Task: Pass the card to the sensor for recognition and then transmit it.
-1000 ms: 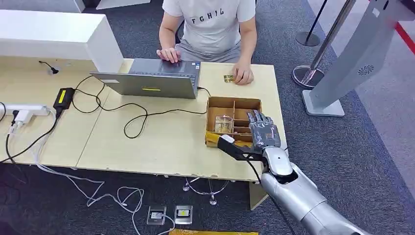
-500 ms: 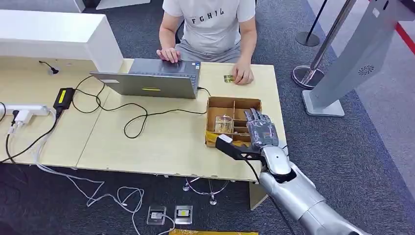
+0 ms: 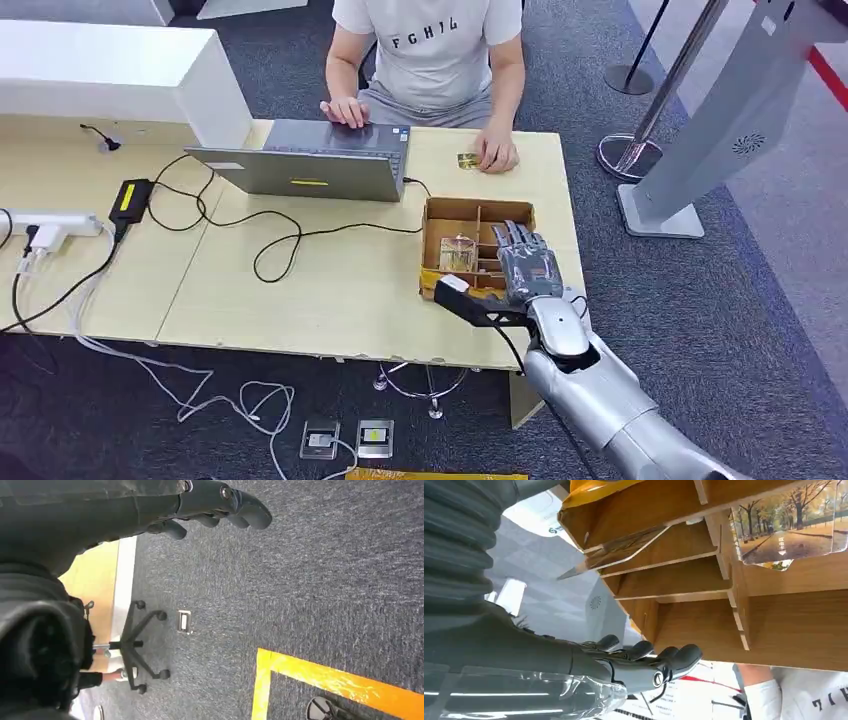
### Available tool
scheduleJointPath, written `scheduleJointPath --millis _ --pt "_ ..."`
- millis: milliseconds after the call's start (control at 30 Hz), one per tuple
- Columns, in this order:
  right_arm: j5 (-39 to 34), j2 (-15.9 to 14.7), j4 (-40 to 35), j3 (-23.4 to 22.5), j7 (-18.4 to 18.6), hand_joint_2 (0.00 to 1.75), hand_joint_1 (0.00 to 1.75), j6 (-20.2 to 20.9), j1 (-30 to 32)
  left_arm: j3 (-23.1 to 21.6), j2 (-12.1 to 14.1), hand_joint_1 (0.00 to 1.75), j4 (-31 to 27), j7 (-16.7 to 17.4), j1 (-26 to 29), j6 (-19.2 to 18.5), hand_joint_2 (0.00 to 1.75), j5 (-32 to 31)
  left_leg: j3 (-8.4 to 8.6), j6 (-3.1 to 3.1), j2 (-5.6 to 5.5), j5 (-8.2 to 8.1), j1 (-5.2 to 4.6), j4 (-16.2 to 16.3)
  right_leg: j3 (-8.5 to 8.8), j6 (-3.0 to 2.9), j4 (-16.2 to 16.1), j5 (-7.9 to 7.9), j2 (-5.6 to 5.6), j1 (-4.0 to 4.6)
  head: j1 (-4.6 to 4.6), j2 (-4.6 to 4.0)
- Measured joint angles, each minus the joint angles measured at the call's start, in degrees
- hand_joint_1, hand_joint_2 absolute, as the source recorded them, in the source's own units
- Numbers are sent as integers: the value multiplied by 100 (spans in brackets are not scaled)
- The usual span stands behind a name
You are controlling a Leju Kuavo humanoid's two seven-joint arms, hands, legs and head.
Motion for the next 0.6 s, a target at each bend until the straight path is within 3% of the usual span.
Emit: scheduleJointPath --millis 167,200,233,600 --pt "7 0 92 -9 0 175 0 -2 0 11 -4 0 15 7 0 15 0 11 0 0 0 0 0 0 0 0 0 0 0 0 0 0" --pt "13 0 110 -11 7 175 12 -2 0 11 -4 0 15 9 0 15 0 11 0 0 0 0 0 0 0 0 0 0 0 0 0 0" --pt "33 0 125 -13 30 175 175 0 0 11 -4 0 15 15 0 15 0 -4 0 0 0 0 0 0 0 0 0 0 0 0 0 0" --pt "479 -103 186 -332 212 175 175 13 66 9 2 0 48 -28 0 -90 0 -245 3 0 3 0 0 0 -1 0 0 0 3 0 0 0"
